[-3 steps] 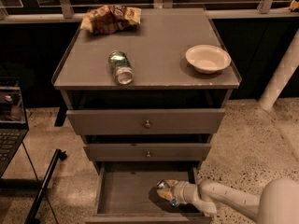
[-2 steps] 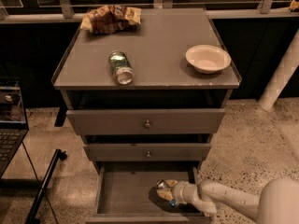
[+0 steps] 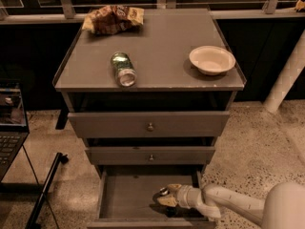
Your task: Place redbull can into bottom drawer
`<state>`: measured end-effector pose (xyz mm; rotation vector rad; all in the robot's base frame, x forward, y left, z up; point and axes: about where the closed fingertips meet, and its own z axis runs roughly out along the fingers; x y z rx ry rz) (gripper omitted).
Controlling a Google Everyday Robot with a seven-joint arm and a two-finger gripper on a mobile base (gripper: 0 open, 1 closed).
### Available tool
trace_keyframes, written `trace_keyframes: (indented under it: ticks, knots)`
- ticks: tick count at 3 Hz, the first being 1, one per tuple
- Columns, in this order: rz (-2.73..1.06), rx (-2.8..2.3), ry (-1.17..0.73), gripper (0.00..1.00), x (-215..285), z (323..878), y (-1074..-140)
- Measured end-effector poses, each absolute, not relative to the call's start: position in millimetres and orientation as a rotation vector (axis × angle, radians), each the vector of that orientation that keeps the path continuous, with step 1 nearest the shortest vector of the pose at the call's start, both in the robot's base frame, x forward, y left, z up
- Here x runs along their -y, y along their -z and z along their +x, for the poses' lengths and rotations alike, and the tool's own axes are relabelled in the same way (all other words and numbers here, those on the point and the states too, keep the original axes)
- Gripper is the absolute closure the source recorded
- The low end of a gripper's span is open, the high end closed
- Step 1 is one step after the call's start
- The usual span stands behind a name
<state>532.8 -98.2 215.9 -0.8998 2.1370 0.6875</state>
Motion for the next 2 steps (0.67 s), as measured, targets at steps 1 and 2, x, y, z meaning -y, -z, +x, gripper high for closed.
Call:
trace_keyframes:
  ticks: [1,2]
  knots:
    - [-0.9,-2.137,-0.688,0.0,98.1,532.8,-215.9]
    - [-0.9,-2.137,-0.688,0.0,98.1,532.8,-215.9]
